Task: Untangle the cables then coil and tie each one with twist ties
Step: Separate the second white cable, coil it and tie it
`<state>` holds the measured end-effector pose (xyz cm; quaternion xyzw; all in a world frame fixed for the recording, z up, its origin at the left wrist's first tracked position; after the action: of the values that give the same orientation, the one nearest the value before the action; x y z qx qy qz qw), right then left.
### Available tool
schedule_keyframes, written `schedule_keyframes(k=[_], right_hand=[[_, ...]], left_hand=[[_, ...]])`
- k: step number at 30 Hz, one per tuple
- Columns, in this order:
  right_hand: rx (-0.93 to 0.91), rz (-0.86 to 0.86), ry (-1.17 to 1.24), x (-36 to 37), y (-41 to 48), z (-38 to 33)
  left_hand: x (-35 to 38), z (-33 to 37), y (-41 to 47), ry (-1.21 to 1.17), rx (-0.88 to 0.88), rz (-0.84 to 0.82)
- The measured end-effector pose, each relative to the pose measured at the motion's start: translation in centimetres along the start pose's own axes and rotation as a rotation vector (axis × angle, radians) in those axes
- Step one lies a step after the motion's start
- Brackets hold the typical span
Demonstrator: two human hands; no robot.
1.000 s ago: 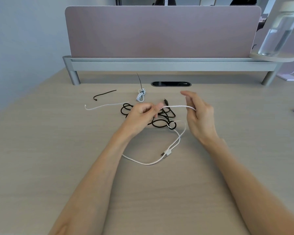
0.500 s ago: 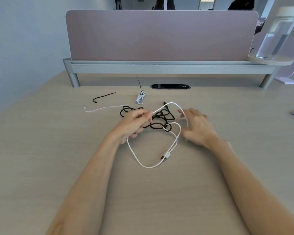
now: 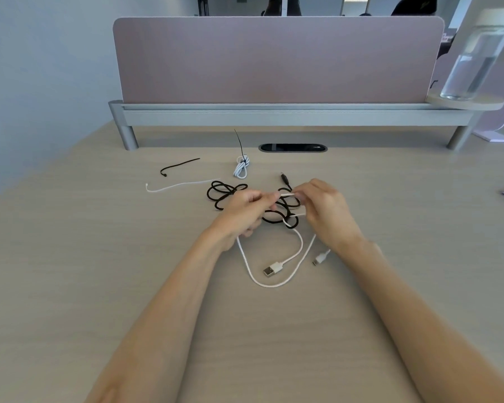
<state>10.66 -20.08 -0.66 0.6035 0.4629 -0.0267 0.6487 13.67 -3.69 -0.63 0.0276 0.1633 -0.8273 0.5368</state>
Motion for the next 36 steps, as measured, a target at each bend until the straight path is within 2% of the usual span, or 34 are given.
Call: schedule_keyframes(k=[3,5,7,9,14,18,22,27,29,31,33,36], right_hand=[[0.206,0.037,-0.194,-1.3,-0.7,2.3],[0.367,-0.086,-0.336,-1.9,-1.7,3.7],[0.446,-0.299,-0.475,-1.9,-2.8,4.8],[0.428,-0.404,-0.466,-1.4,-3.0,4.6],[0.103,-0.119,0.047,-0.2,-0.7,-0.4],[-0.036,0.001,0.177,0.2,-0.1,-2.2],[-0.021,-0.031,0.131,0.5,-0.4,-1.4],[0.197,-0.132,-0.338,-0.2,-0.5,0.5],[0.278,-0.152,-0.414,-1.0,-1.0,1.8],[0.328,-0.180,-0.436,-1.3,-1.8,3.0],[0.286,-0.200,-0.415,-0.9,-2.2,3.2],[0.154,-0.221,-0.172,0.6,-1.8,1.4]], left_hand=[[-0.1,0.1,-0.5,-0.240,-0.064,-0.205],[-0.5,0.3,-0.6,-0.375,-0.057,-0.289],[-1.1,0.2,-0.2,-0.427,-0.043,-0.273],[-1.7,0.1,0.1,-0.290,0.010,-0.172],[-0.6,0.2,0.2,0.348,0.302,0.078],[0.0,0.3,-0.2,0.767,0.413,0.231],[-0.6,0.5,-0.3,0.821,0.406,0.331],[-1.8,0.4,-0.1,0.842,0.383,0.401],[-3.2,0.1,0.1,0.831,0.378,0.477],[-4.1,-0.3,0.4,0.811,0.378,0.502],[-3.8,-0.6,0.6,0.835,0.395,0.514],[-2.5,-0.6,0.6,0.872,0.474,0.528]])
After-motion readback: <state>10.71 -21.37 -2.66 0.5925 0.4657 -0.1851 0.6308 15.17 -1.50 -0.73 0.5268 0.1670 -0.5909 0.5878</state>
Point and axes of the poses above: each hand's wrist, its own y-axis towards the middle knuckle, its own x-axis out of the palm, z = x × y, the point moved 4 cm from there along y, towards the middle knuckle, and after that the axes turned 14 degrees about -x, right-handed, at the moved point
